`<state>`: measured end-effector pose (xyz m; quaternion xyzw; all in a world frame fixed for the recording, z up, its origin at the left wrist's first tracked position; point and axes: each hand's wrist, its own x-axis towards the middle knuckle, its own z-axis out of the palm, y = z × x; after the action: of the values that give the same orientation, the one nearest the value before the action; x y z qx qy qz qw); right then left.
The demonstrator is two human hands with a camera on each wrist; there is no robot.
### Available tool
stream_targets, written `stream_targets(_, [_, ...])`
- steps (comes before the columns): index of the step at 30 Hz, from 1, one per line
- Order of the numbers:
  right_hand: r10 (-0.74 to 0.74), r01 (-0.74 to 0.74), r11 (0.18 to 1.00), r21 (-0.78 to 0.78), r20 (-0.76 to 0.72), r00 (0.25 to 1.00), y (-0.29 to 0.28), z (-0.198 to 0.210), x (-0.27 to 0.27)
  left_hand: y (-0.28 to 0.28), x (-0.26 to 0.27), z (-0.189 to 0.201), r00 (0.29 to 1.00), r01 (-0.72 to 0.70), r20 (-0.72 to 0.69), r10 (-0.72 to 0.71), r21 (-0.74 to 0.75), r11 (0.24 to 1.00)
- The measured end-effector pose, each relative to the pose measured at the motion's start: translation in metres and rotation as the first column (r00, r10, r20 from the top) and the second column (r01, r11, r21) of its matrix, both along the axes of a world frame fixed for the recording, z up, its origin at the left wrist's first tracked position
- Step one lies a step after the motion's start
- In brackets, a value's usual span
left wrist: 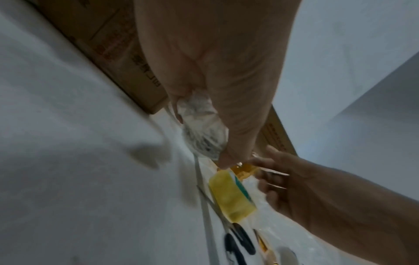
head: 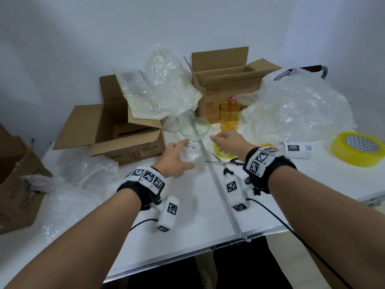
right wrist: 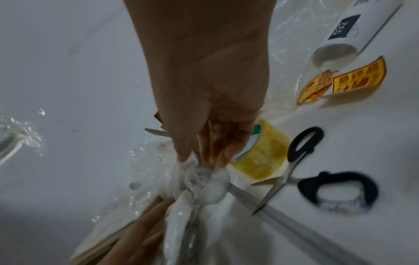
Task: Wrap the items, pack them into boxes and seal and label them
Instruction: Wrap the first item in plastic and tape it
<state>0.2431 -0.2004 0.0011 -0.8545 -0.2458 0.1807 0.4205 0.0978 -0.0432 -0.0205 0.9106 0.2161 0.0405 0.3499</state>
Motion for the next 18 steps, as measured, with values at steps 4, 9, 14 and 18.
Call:
stream_targets(4, [0.286,-0.162,0.951,0.262,-0.559,0.779,0.011,0.009,-0.031,-0.008,-0.002,0.014,0.989,0.125,0.073,-0.128,0.046,0.991])
stream_targets(9, [0.377,-0.117,0.895,0.429,-0.593,0.712,0.007,0.007,-0.049,-0.012,-0.016,0.024,0.992,0.062,0.107,-0.071,0.092,0.994])
stream_targets(14, [0.381,-0.181,0.898,0.401,-0.502,0.776,0.002,0.003,-0.058,-0.012,-0.031,0.033,0.995,0.07,0.098,-0.026,-0.485,0.872])
stream_targets(18, [0.301,-0.138,0.905,0.402,-0.377,0.876,0.008,0.003,-0.067,-0.01,-0.04,0.039,0.993,0.083,0.115,0.005,-0.741,0.666])
